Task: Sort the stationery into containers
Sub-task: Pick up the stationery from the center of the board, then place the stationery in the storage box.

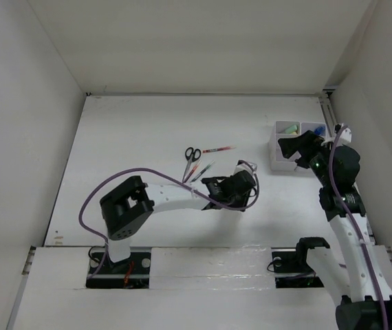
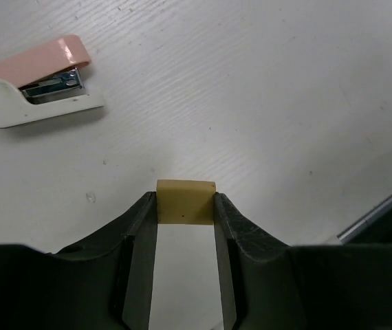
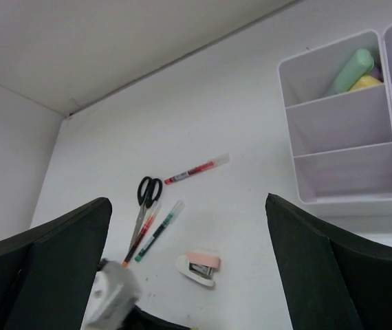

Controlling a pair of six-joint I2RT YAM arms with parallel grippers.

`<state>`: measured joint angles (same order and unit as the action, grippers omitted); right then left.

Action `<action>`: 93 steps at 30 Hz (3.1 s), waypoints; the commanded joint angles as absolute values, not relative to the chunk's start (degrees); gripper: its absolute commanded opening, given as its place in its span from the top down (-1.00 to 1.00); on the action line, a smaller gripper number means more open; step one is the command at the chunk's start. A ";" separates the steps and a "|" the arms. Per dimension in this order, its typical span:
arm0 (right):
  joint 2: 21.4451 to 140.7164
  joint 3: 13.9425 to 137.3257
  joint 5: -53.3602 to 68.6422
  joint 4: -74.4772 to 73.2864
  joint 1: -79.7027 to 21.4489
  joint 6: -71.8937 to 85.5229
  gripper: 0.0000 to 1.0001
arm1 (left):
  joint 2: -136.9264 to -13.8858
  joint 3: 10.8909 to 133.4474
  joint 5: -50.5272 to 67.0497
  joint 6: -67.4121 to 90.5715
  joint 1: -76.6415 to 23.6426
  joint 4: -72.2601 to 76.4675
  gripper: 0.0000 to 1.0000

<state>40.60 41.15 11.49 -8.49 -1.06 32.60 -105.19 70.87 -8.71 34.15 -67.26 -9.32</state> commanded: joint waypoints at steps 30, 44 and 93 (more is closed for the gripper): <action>42.10 34.10 51.60 -4.75 -11.94 35.41 -0.63 | -67.24 51.59 0.52 -1.31 -67.59 10.37 1.00; 45.44 33.57 41.13 0.26 -26.81 39.55 -0.37 | -65.48 52.73 4.83 -2.46 -67.59 10.37 1.00; 44.81 35.68 11.95 -2.65 -29.27 39.64 1.00 | -64.16 52.21 -5.71 1.93 -67.59 7.56 -1.00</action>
<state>42.39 33.67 20.05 -5.10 -30.92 41.15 -66.52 51.37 -5.45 0.05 -67.77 6.52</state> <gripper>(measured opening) 0.198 0.997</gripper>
